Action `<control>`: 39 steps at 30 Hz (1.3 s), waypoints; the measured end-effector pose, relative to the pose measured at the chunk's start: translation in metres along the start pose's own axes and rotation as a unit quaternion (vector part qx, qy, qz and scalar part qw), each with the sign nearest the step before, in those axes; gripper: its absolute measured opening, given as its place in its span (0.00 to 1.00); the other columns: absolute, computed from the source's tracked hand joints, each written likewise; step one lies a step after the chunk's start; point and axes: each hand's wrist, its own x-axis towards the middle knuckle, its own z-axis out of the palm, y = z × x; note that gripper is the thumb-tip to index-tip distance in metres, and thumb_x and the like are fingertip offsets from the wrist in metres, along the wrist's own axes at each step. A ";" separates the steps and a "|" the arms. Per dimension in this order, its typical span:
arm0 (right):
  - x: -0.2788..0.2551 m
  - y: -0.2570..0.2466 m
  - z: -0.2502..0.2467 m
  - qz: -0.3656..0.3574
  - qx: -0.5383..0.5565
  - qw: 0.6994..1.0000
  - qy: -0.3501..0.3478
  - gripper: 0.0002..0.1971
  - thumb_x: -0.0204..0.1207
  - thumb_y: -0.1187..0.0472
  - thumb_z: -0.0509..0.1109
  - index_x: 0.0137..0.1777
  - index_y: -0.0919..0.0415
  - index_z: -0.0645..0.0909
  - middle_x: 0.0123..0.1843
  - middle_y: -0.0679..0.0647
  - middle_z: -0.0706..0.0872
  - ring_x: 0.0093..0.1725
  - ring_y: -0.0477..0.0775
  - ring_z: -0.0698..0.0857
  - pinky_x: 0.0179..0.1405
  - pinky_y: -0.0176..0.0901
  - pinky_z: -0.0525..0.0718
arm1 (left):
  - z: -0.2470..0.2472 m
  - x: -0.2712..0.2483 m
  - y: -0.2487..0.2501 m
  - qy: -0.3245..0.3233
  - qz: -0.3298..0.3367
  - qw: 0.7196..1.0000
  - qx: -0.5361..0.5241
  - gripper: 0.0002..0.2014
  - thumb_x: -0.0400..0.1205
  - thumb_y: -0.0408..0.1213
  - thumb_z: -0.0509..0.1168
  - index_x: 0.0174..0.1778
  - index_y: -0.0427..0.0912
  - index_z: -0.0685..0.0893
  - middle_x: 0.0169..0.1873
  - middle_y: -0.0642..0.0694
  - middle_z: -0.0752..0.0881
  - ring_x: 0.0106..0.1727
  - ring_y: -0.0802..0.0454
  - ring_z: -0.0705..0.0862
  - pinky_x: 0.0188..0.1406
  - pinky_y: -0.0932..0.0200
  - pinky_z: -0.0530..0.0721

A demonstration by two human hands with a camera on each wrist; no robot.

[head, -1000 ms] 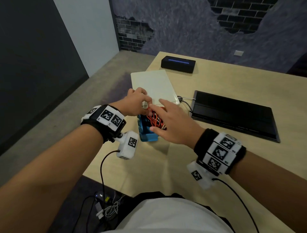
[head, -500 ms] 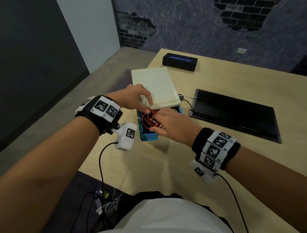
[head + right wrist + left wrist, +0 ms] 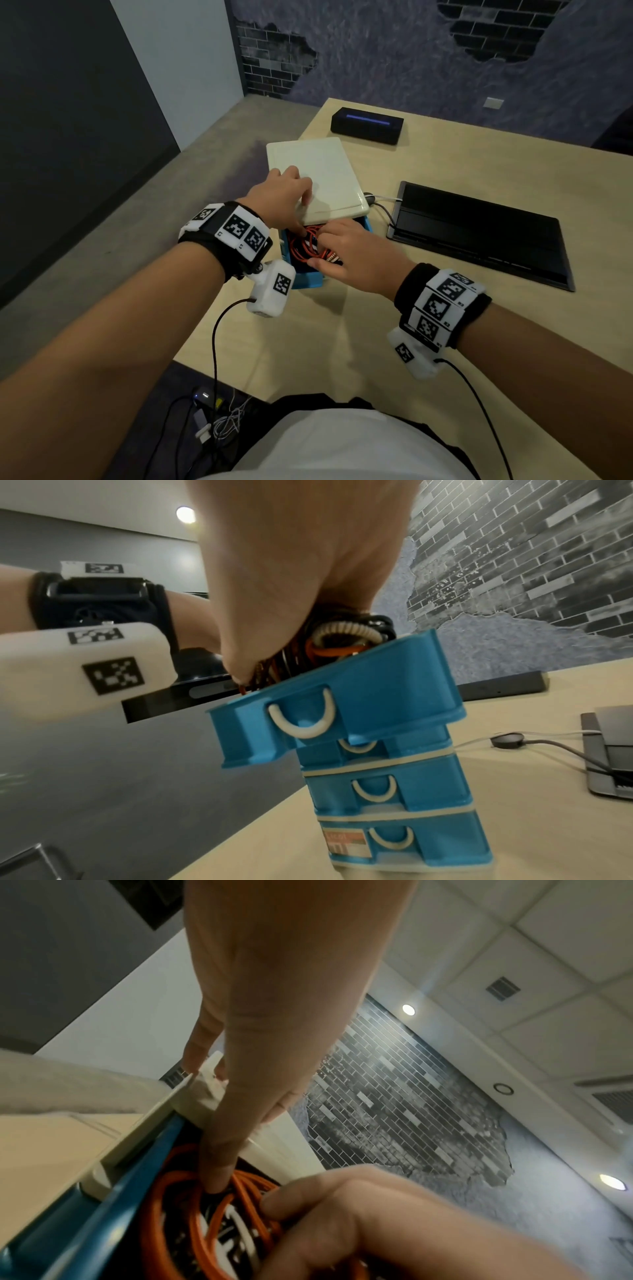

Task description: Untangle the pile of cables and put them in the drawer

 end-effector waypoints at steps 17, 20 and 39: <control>-0.013 0.023 -0.034 0.015 0.085 0.996 0.003 0.18 0.76 0.49 0.74 0.66 0.44 0.84 0.60 0.51 0.77 0.61 0.50 0.73 0.61 0.40 0.73 | -0.014 0.010 -0.002 -0.065 0.003 0.998 0.020 0.28 0.64 0.49 0.81 0.55 0.51 0.76 0.58 0.47 0.73 0.58 0.46 0.70 0.58 0.42 0.79; -0.014 0.026 -0.033 0.032 0.140 0.989 -0.042 0.18 0.76 0.53 0.75 0.66 0.44 0.84 0.56 0.48 0.76 0.46 0.40 0.76 0.48 0.24 0.74 | -0.013 0.011 0.001 -0.068 0.004 0.997 0.026 0.27 0.63 0.49 0.81 0.53 0.52 0.75 0.56 0.49 0.72 0.57 0.47 0.70 0.57 0.41 0.79; 0.012 0.017 -0.050 0.044 0.073 0.993 -0.087 0.18 0.74 0.51 0.77 0.64 0.50 0.86 0.56 0.53 0.79 0.54 0.51 0.78 0.57 0.45 0.79 | -0.019 0.007 0.005 -0.105 0.004 0.994 0.030 0.30 0.70 0.52 0.77 0.64 0.48 0.73 0.63 0.44 0.74 0.61 0.43 0.76 0.60 0.43 0.79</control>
